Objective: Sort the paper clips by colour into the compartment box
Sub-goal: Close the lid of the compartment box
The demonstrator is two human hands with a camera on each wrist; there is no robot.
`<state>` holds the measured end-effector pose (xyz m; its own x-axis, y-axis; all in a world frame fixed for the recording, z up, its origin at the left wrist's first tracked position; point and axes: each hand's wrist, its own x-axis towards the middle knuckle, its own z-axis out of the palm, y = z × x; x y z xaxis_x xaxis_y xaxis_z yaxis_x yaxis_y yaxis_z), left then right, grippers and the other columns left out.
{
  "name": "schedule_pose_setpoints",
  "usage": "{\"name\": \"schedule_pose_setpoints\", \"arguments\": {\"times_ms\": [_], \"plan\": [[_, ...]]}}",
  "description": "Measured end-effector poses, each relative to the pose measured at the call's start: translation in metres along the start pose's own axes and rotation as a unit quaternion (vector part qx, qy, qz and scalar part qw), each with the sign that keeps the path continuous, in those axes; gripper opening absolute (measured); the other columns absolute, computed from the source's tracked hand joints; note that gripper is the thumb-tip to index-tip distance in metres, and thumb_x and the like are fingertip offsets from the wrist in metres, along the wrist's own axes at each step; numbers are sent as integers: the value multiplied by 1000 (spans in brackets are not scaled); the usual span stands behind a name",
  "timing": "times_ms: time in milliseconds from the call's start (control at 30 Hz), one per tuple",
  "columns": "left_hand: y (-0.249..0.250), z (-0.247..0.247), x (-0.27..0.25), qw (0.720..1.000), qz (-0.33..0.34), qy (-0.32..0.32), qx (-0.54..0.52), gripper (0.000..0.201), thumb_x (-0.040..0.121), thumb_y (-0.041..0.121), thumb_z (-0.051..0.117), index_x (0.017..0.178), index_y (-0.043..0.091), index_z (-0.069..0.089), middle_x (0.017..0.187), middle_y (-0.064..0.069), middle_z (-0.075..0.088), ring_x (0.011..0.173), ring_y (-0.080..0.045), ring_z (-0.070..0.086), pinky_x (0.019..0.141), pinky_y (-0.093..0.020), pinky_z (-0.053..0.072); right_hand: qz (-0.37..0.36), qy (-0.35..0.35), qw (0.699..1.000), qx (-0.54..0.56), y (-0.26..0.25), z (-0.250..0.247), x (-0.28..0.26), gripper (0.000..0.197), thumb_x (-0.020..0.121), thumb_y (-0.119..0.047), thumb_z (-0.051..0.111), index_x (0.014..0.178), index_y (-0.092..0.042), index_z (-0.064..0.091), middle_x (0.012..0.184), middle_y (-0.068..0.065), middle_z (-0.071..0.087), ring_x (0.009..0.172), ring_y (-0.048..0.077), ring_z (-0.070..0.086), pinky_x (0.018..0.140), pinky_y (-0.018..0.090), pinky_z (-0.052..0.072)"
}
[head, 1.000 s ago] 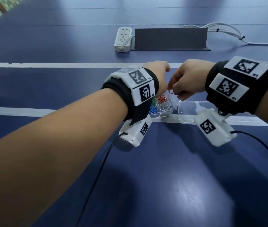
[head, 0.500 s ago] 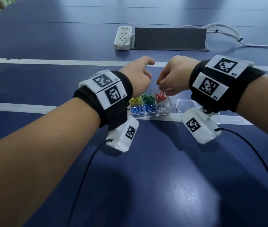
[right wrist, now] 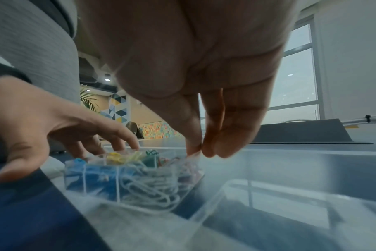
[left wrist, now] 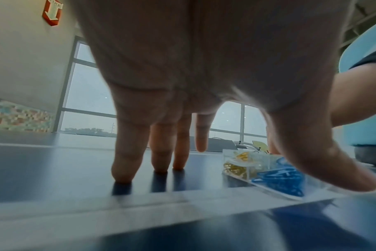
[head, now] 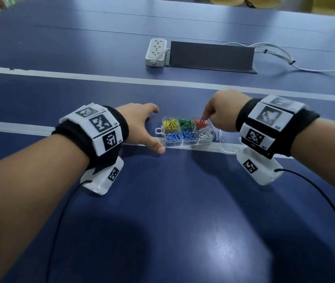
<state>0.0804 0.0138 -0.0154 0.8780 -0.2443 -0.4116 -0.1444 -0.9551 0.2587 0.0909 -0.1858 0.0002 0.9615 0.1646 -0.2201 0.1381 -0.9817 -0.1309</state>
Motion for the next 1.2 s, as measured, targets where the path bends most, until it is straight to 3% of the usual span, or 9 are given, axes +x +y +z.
{"name": "schedule_pose_setpoints", "arguments": {"times_ms": [167, 267, 367, 467, 600, 700, 833, 967, 1200], "plan": [[11, 4, 8, 997, -11, 7, 72, 109, 42, 74, 73, 135, 30, 35, 127, -4, 49, 112, -28, 55, 95, -39, 46, -21, 13, 999, 23, 15, 4, -4, 40, 82, -1, 42, 99, -22, 71, 93, 1, 61, 87, 20, 53, 81, 24, 43], [16, 6, 11, 994, -27, 7, 101, 99, 46, 75, 72, 129, 31, 39, 124, -5, 47, 106, -30, 57, 86, -37, 45, -34, 4, 999, 1, 32, 2, -12, 27, 79, -18, 61, 105, -23, 61, 104, 2, 57, 88, 20, 53, 83, 28, 45], [18, 7, 13, 992, -33, 14, 117, 91, 51, 76, 68, 126, 32, 42, 124, -7, 47, 107, -32, 56, 86, -38, 46, 18, -108, 992, -67, 48, 4, -26, 77, 59, -48, 79, 122, -27, 41, 111, 1, 42, 104, 24, 49, 97, 39, 43], [17, 7, 14, 992, -39, 14, 116, 87, 54, 75, 67, 127, 34, 42, 126, -8, 46, 111, -33, 54, 88, -39, 45, 49, -163, 981, -96, 60, 6, -34, 97, 52, -49, 83, 131, -28, 30, 110, -2, 36, 115, 25, 46, 102, 40, 40], [17, 5, 14, 994, -43, 7, 103, 87, 54, 73, 69, 128, 36, 42, 126, -7, 45, 111, -33, 54, 89, -40, 45, 55, -153, 983, -82, 63, 1, -32, 81, 56, -43, 83, 125, -26, 43, 114, 0, 44, 101, 23, 54, 96, 40, 47], [18, 4, 13, 994, -47, 2, 98, 86, 55, 72, 70, 128, 38, 42, 126, -7, 45, 110, -33, 54, 91, -41, 46, 27, -90, 994, -57, 56, -10, -25, 77, 62, -44, 79, 129, -27, 45, 121, 3, 45, 96, 19, 48, 97, 37, 45], [16, 3, 11, 995, -51, 1, 88, 85, 54, 70, 72, 127, 40, 41, 126, -5, 44, 110, -31, 54, 90, -40, 46, -46, -23, 999, 4, 27, -16, -13, 80, 64, -53, 73, 134, -29, 43, 121, 2, 43, 110, 21, 50, 102, 39, 42], [13, 6, 11, 995, -48, 12, 81, 81, 56, 66, 74, 126, 40, 44, 125, -4, 44, 111, -31, 54, 91, -39, 45, -97, -45, 994, -25, -3, 0, -4, 81, 65, -56, 71, 136, -30, 43, 128, 4, 43, 120, 24, 45, 103, 43, 41], [11, 6, 13, 995, -45, 12, 87, 77, 57, 68, 72, 124, 40, 46, 124, -5, 44, 109, -33, 55, 91, -41, 45, -105, -50, 992, -44, -19, 13, 2, 80, 66, -54, 72, 136, -32, 41, 131, 6, 41, 120, 26, 44, 100, 43, 43]]}}
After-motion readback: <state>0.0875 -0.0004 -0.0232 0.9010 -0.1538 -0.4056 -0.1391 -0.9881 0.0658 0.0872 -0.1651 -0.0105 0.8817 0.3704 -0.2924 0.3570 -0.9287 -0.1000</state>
